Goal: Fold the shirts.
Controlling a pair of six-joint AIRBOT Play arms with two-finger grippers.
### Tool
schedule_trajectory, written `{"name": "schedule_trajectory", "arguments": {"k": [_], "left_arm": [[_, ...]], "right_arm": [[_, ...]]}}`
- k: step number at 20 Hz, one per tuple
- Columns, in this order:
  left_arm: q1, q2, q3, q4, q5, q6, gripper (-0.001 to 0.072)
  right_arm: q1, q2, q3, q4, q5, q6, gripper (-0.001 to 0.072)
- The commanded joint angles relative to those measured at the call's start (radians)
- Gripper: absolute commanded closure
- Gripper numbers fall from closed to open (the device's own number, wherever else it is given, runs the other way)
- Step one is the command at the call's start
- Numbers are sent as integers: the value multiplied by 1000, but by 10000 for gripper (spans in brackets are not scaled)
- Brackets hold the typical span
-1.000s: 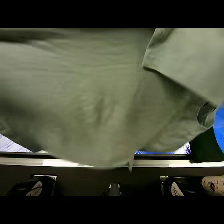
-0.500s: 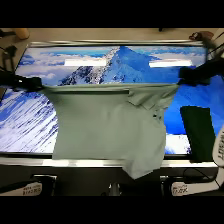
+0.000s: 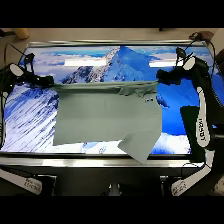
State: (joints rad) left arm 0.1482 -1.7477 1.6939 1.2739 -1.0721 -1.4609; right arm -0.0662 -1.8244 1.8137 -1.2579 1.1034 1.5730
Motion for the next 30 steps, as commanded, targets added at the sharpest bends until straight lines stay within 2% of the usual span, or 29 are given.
{"name": "schedule_trajectory", "arguments": {"k": [1, 2, 4, 7, 8, 9, 10, 11, 15, 17, 21, 23, 26, 27, 30], "left_arm": [[35, -27, 53, -5, -213, 26, 688], [42, -27, 34, -5, -300, 24, 688], [37, -27, -53, -5, -396, 2, 689], [27, -27, -206, -5, -402, -25, 688], [27, -27, -234, -6, -401, -32, 647], [27, -27, -239, -11, -405, -32, 436], [29, -19, -232, -16, -422, -31, 200], [37, -1, -224, -16, -432, -31, 167], [113, 158, -284, -6, -449, -22, 168], [150, 273, -483, -6, -417, 10, 169], [188, 484, -974, -21, -235, 58, 168], [189, 520, -1077, -55, -163, 79, 168], [187, 519, -1100, -155, -93, 104, 177], [187, 519, -1101, -179, -77, 103, 224], [187, 519, -1100, -202, -53, 82, 568]], "right_arm": [[6, 25, 2, -69, 290, 11, 687], [8, 24, -8, -92, 398, 25, 687], [8, 24, -95, -63, 459, 52, 688], [8, 24, -253, 54, 362, 66, 688], [8, 24, -268, 45, 327, 93, 686], [6, 27, -266, 46, 294, 127, 625], [0, 39, -249, 48, 287, 146, 365], [-3, 56, -219, 49, 314, 137, 279], [-109, 155, -170, -11, 534, 79, 279], [-151, 211, -279, -65, 590, 44, 279], [-147, 343, -562, -42, 459, -13, 281], [-147, 357, -603, -27, 443, -19, 281], [-147, 357, -605, -32, 441, -32, 281], [-147, 357, -605, -39, 440, -34, 281], [-147, 407, -702, -16, 396, -57, 267]]}}
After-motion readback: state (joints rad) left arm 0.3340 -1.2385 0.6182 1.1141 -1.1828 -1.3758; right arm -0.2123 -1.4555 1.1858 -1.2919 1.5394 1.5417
